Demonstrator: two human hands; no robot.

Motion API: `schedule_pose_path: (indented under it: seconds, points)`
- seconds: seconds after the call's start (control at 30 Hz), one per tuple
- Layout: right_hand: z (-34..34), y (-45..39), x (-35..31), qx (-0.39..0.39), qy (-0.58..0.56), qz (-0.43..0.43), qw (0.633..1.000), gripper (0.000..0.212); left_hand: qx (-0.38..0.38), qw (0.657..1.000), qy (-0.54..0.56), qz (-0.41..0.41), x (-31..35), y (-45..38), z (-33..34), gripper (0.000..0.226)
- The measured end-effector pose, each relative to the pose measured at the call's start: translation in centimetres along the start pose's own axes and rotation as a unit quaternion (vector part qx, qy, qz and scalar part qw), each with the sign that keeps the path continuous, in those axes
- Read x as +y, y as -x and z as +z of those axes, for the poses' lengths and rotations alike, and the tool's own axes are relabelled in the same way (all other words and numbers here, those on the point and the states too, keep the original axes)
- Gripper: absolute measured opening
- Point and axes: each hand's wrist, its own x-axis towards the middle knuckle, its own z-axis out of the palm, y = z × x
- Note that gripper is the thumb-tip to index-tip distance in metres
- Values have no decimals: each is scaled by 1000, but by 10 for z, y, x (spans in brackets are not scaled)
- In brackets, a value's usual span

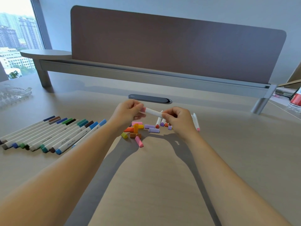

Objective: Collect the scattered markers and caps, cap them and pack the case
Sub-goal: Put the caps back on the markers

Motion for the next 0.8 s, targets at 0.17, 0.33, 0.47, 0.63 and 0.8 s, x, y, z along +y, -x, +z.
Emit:
schedule_pose_path:
  seconds: [0.17,0.33,0.47,0.63,0.8]
  points:
    - [11,-4,-6,-42,-26,22,999,14,48,981,172,-71,5,-9,-4,8]
    - [10,-25,11,20,67,62,996,20,82,995,23,-57,-12,-27,-28,19]
    - [22,-46,17,17,171,74,982,9,58,970,-235,-23,-37,-40,-39,34]
    - [47,-69,16,-21,335,87,938,11,-10,897,-440,-33,-57,-46,-50,33]
    - [58,-72,12,-30,412,96,906,26,-13,846,-532,7,-66,-46,-60,32]
